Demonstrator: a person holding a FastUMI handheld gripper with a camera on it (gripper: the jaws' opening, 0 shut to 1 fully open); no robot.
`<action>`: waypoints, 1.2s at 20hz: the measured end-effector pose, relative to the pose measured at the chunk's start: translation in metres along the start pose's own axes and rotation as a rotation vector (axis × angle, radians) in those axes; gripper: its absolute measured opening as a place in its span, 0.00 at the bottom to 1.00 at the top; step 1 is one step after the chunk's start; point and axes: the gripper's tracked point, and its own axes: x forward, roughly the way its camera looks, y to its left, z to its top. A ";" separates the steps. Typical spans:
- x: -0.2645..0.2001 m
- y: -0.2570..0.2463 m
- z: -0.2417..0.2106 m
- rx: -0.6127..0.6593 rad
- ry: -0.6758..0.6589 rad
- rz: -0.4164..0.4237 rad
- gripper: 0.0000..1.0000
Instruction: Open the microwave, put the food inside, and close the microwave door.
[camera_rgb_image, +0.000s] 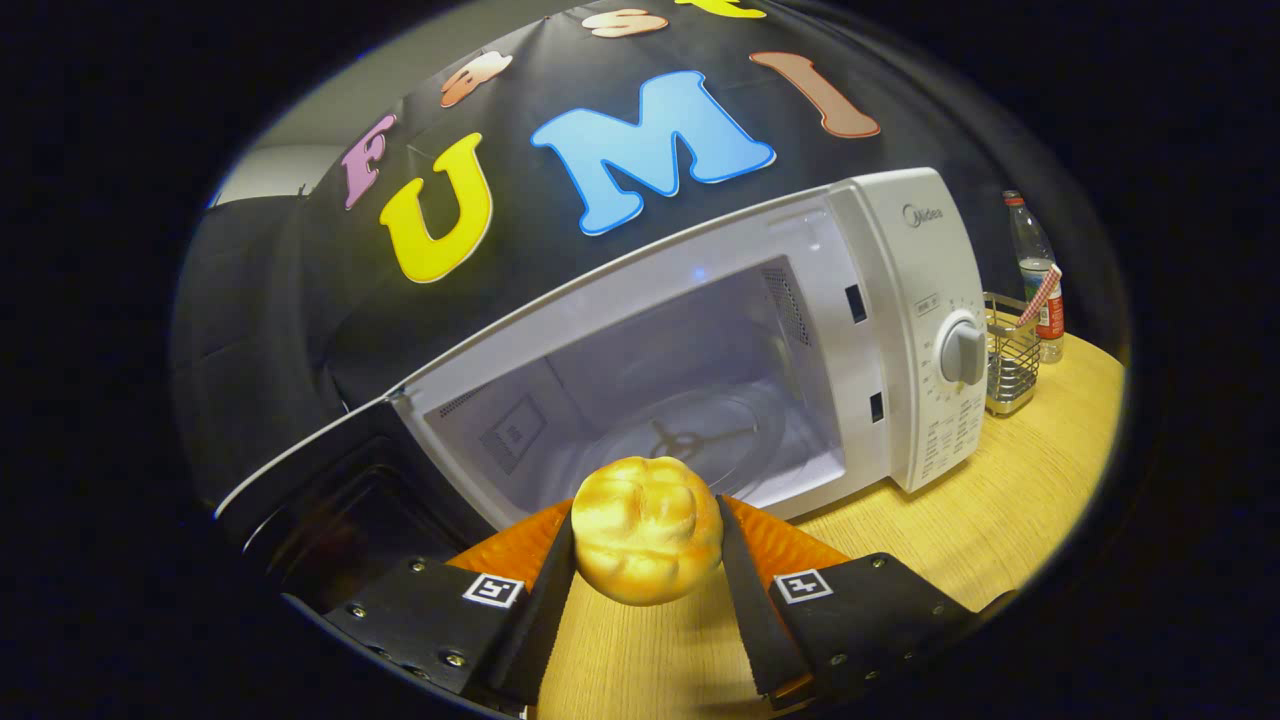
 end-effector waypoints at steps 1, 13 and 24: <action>0.009 0.003 0.002 0.017 -0.009 -0.003 0.76; 0.102 0.012 0.004 0.019 -0.043 -0.067 0.76; 0.118 0.014 -0.008 -0.042 -0.054 -0.063 0.88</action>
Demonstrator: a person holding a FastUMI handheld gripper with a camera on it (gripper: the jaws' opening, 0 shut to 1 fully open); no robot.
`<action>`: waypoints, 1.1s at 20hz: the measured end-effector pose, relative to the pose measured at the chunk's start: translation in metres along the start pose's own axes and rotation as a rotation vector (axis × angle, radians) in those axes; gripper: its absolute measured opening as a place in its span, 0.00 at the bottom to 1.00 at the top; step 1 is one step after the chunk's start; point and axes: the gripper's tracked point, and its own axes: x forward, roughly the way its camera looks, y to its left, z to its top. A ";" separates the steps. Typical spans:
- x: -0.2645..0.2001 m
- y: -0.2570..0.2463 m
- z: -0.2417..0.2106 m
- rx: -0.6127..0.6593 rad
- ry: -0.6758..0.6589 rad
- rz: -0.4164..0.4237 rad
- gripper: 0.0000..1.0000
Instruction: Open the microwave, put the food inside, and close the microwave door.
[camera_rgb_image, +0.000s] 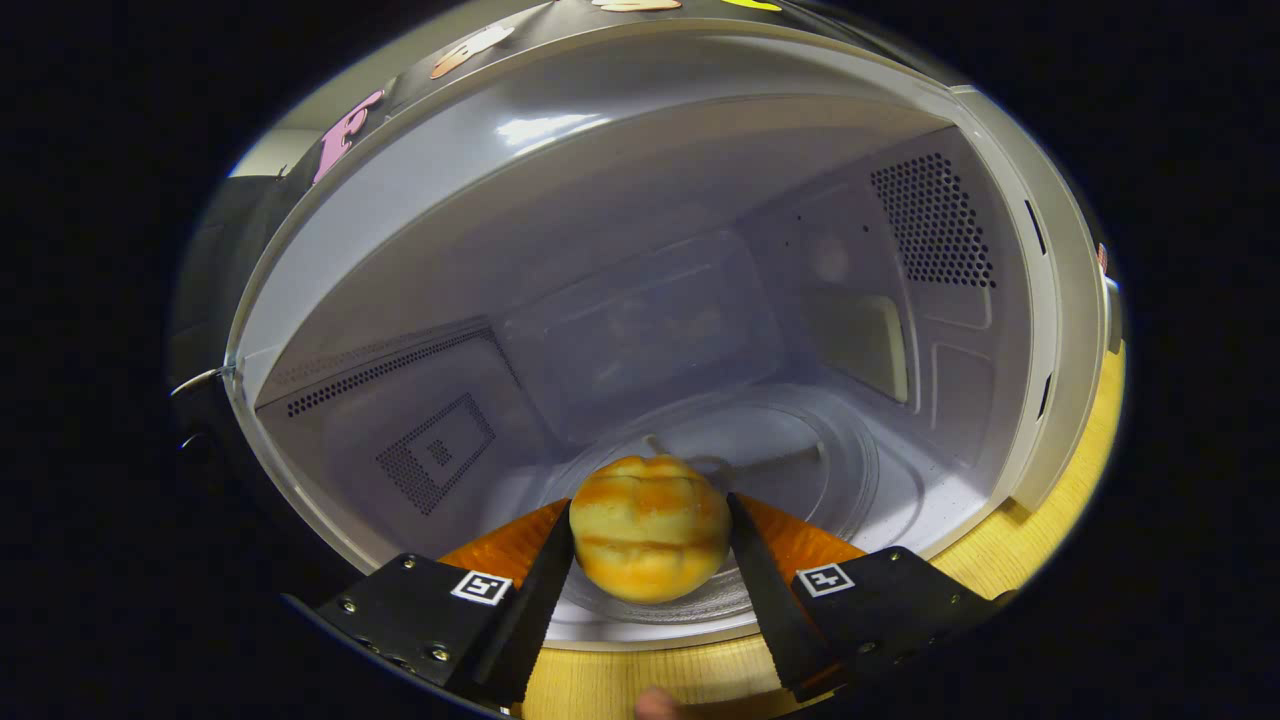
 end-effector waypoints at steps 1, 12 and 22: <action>-0.003 -0.001 0.000 -0.012 0.004 -0.001 0.93; -0.077 0.011 0.020 -0.144 -0.030 0.054 0.97; -0.305 0.119 0.042 -0.192 -0.083 0.486 0.96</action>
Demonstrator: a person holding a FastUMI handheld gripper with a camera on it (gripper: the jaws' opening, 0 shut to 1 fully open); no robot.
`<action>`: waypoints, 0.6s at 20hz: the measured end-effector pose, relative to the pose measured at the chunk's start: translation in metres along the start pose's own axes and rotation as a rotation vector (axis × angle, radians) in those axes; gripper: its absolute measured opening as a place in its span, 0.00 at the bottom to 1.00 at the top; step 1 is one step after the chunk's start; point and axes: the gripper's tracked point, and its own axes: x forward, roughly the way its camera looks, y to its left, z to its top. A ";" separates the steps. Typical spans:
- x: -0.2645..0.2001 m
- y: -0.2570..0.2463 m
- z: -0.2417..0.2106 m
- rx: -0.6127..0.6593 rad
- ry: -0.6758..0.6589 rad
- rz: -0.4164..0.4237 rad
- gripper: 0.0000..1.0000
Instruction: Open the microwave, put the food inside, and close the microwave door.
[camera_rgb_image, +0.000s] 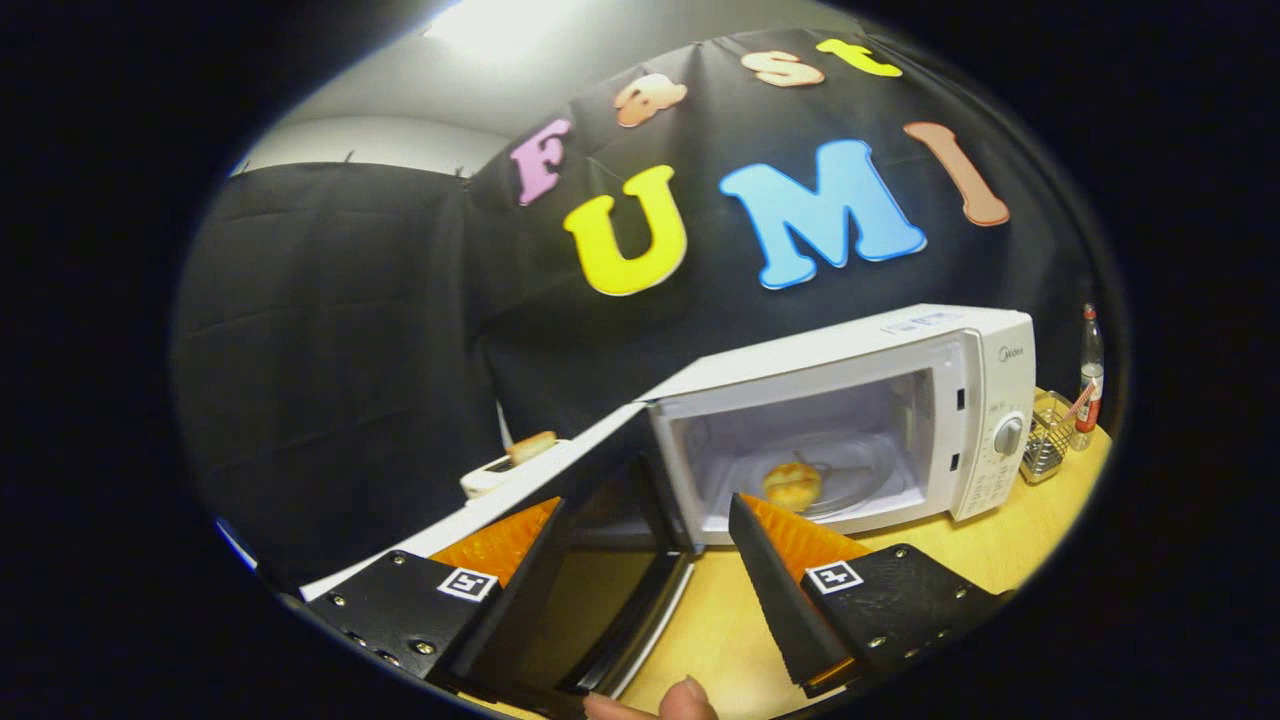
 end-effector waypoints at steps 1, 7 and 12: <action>-0.014 0.016 0.010 -0.019 -0.022 0.025 0.96; -0.054 0.107 0.034 -0.107 -0.066 0.173 0.96; -0.060 0.173 -0.001 -0.146 -0.020 0.290 0.96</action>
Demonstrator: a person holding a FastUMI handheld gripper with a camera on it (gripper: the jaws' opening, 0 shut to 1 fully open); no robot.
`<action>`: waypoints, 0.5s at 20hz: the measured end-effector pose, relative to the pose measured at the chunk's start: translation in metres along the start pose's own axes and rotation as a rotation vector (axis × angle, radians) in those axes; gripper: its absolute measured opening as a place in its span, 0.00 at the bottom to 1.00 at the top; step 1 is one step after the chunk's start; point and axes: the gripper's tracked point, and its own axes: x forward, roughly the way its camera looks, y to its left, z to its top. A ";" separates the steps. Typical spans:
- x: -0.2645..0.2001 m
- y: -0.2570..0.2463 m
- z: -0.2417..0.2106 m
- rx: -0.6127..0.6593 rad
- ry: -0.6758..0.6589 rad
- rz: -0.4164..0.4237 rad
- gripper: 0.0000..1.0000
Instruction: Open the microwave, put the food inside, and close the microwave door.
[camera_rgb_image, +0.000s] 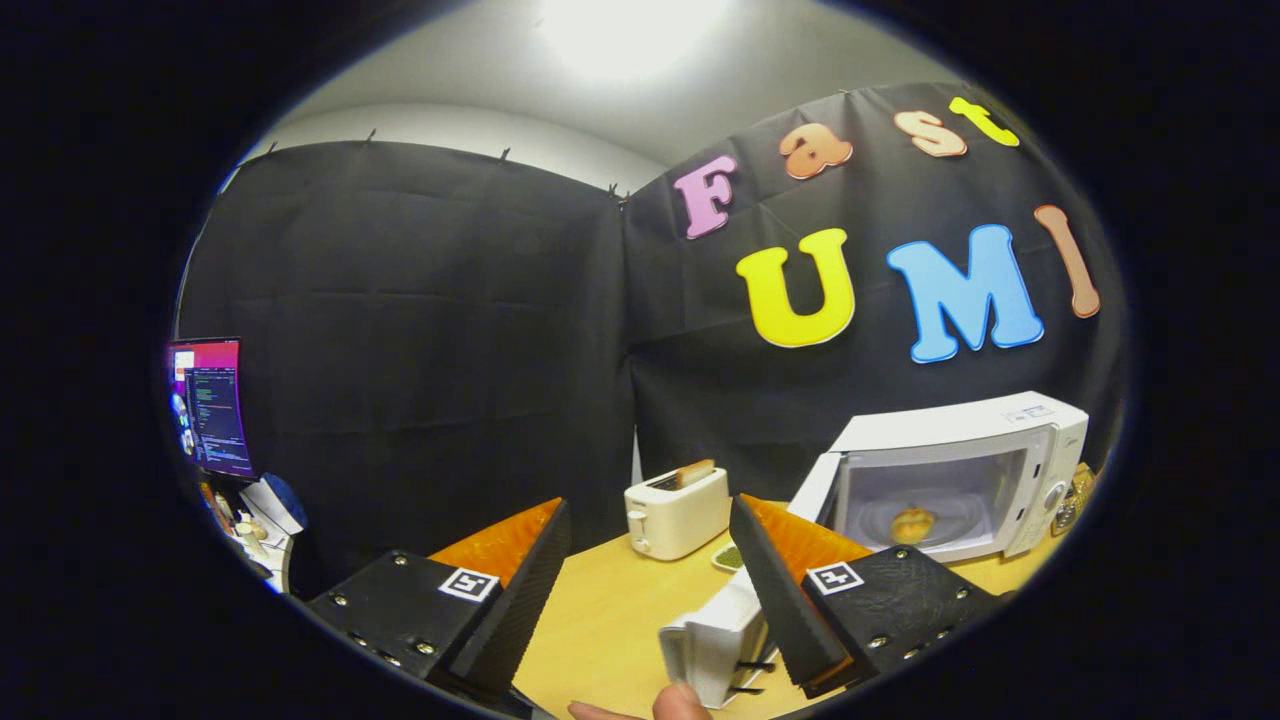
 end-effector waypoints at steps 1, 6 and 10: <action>0.004 0.013 -0.010 0.003 0.017 0.021 0.96; 0.029 0.042 -0.065 -0.047 0.092 0.055 0.80; 0.042 0.032 -0.115 -0.099 0.181 0.014 0.59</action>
